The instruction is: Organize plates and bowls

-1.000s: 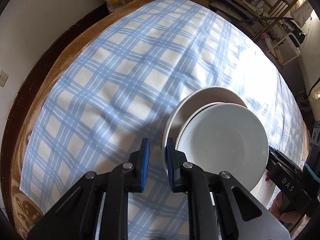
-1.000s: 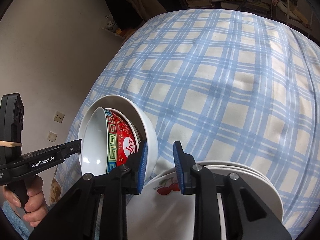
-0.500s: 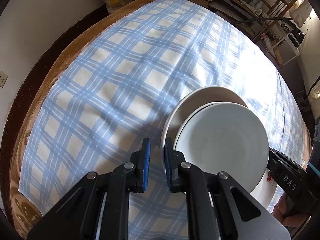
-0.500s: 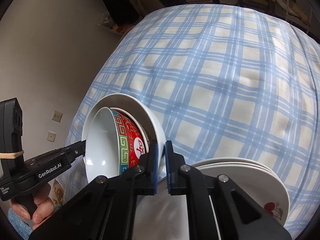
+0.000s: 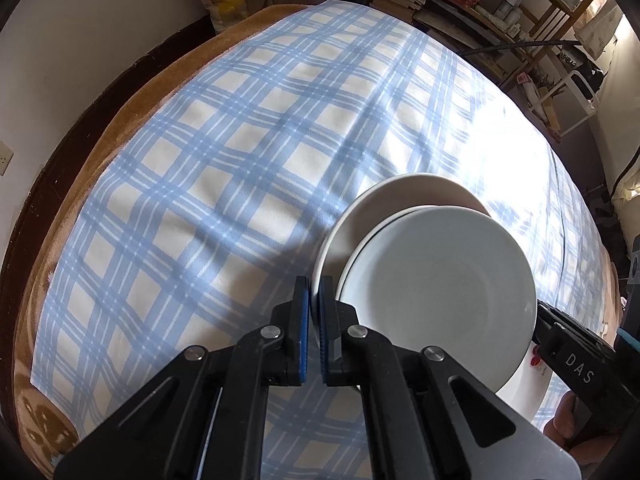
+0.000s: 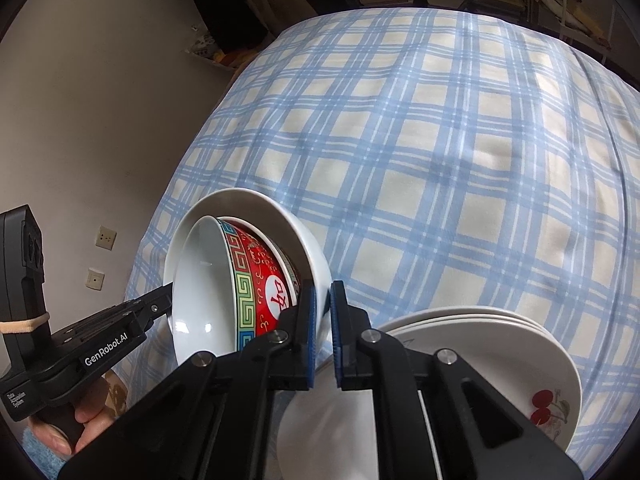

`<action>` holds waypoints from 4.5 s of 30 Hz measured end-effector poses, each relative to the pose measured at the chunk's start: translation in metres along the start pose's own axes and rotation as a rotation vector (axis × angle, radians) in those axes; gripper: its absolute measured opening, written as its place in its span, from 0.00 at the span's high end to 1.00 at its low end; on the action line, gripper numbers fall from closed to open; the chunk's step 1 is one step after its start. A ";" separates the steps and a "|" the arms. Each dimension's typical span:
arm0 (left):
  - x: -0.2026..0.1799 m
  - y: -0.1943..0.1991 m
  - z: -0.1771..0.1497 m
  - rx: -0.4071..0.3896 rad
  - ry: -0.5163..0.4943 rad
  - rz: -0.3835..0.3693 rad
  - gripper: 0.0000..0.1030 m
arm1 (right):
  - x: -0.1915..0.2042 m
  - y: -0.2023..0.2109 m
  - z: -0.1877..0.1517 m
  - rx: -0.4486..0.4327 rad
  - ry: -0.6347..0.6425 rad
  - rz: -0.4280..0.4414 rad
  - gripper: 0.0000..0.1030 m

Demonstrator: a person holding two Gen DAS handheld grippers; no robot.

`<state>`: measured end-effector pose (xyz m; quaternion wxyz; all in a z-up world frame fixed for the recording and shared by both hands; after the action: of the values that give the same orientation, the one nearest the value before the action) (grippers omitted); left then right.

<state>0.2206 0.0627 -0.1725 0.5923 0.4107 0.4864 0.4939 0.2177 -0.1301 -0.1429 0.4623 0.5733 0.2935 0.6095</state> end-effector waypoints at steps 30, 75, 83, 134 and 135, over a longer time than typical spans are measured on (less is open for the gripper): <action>-0.033 0.070 -0.016 -0.082 -0.070 0.020 0.98 | 0.008 0.076 -0.016 -0.067 -0.001 -0.012 0.90; -0.130 0.046 -0.106 -0.097 -0.266 0.078 0.88 | -0.095 0.120 -0.105 -0.052 -0.112 -0.098 0.94; -0.123 0.078 -0.118 -0.189 -0.291 0.120 0.78 | -0.081 0.151 -0.116 -0.139 -0.054 -0.133 0.75; -0.099 0.179 -0.207 -0.687 -0.342 0.203 0.03 | -0.046 0.258 -0.211 -0.728 0.147 -0.348 0.00; -0.099 0.179 -0.206 -0.684 -0.344 0.203 0.03 | -0.047 0.257 -0.210 -0.726 0.145 -0.350 0.00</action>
<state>-0.0189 -0.0023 -0.0217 0.7159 0.3122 0.1443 0.6076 -0.0484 -0.2387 0.0295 0.7094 0.2699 0.1842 0.6245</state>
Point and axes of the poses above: each gripper's, at about its wrist camera, not at the fingertips, and y roughly against the way its jaws point, x to its left, z to its top, the point moved 3 cm from there along -y, roughly the way its jaws point, and after that the axes turned 6 degrees about x, right-handed, at the moved point
